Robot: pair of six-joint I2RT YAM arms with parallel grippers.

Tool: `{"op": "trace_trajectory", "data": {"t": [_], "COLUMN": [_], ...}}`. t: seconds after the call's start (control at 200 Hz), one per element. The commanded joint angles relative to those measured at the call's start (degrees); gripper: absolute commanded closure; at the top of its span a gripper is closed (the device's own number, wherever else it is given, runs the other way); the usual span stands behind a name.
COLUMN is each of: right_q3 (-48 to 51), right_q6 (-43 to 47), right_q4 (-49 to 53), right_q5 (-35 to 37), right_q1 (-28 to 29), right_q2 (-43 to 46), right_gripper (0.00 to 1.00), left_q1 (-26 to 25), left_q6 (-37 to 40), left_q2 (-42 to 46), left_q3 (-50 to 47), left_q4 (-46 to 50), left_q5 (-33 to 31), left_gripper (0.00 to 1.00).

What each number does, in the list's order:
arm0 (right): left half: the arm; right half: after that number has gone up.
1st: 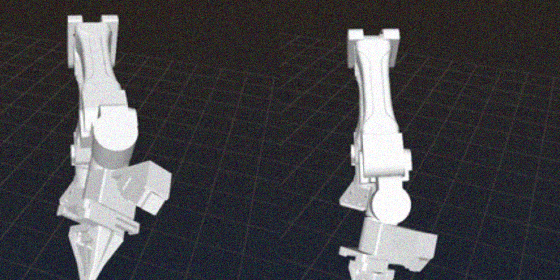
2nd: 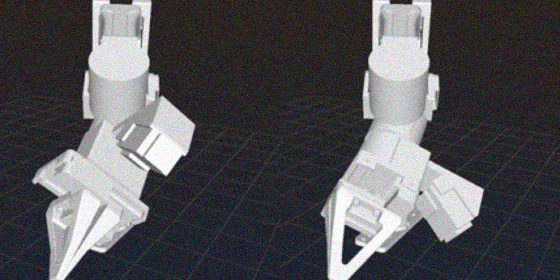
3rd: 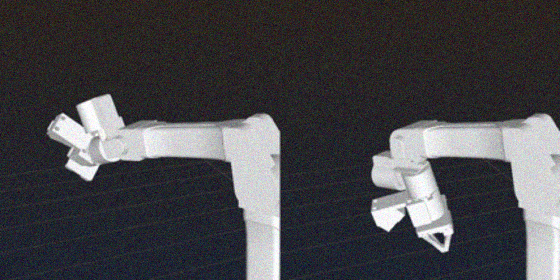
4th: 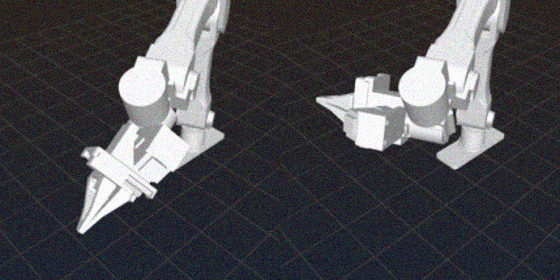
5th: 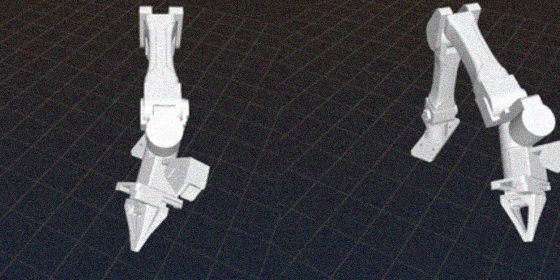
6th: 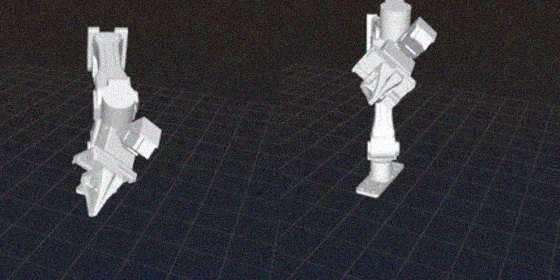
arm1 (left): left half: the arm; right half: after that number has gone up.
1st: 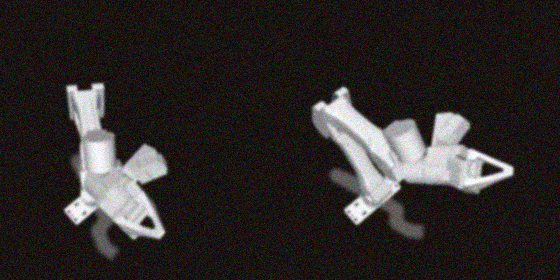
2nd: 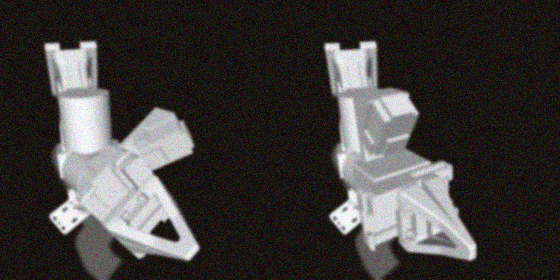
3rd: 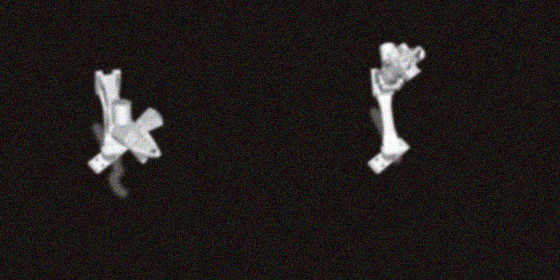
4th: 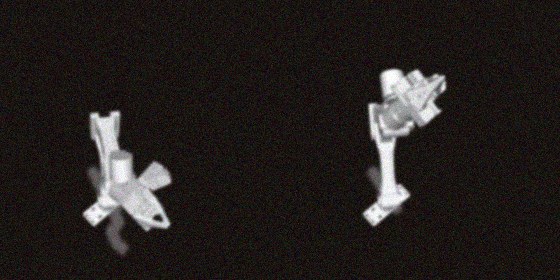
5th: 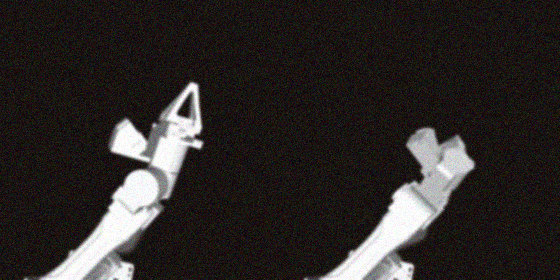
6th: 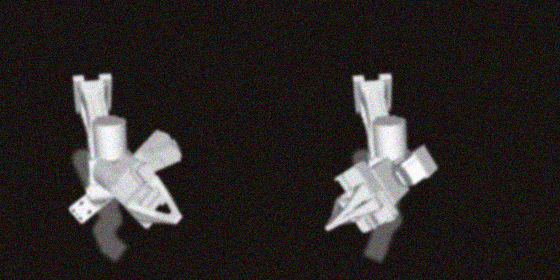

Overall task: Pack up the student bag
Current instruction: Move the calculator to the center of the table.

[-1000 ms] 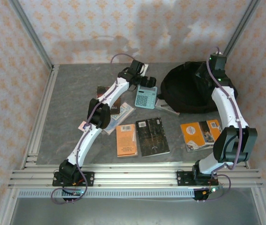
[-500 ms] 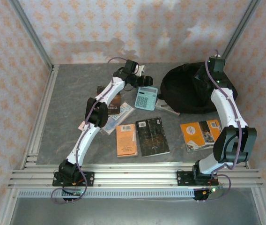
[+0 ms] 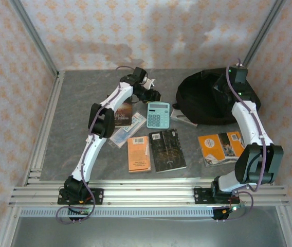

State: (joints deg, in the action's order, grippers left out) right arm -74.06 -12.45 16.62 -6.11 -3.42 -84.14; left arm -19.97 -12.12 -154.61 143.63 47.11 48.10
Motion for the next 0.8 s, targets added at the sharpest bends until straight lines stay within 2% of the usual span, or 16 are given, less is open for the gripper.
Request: {"op": "trace_trajectory", "data": {"t": [0.0, 0.155, 0.285, 0.41, 0.575, 0.796], "right_q3": [0.32, 0.32, 0.32, 0.66, 1.30, 1.46], "right_q6": [-1.29, -1.70, -2.02, -2.67, -3.06, -3.85], "right_q4": [-2.64, -2.71, -2.81, -3.01, -3.48, -3.43], "right_q5": [-0.80, -1.27, -1.39, -1.82, -2.42, -3.35], "right_q1": [-0.32, -0.32, -0.30, -0.27, -0.28, -0.27], "right_q2": [2.40, 2.52, 2.59, 2.58, 2.75, 2.75], "right_gripper": [1.00, 1.00, 1.00, 1.00, 1.00, 1.00], "left_q1": [0.10, -0.16, -0.18, -0.18, -0.16, -0.42], "left_q6": [2.62, 5.57, 8.01, 9.36, 8.53, 8.07], "left_q2": [4.32, 6.99, 10.19, 12.24, 13.94, 14.93], "left_q3": [-2.52, -7.56, -12.69, -15.88, -19.22, -19.49], "left_q4": [4.39, 6.64, 7.22, 7.69, 5.15, 3.45], "left_q5": [2.97, 4.44, 5.42, 4.05, 3.43, 2.55], "left_gripper": [0.54, 0.49, 0.55, 0.54, 0.37, 0.28]}}
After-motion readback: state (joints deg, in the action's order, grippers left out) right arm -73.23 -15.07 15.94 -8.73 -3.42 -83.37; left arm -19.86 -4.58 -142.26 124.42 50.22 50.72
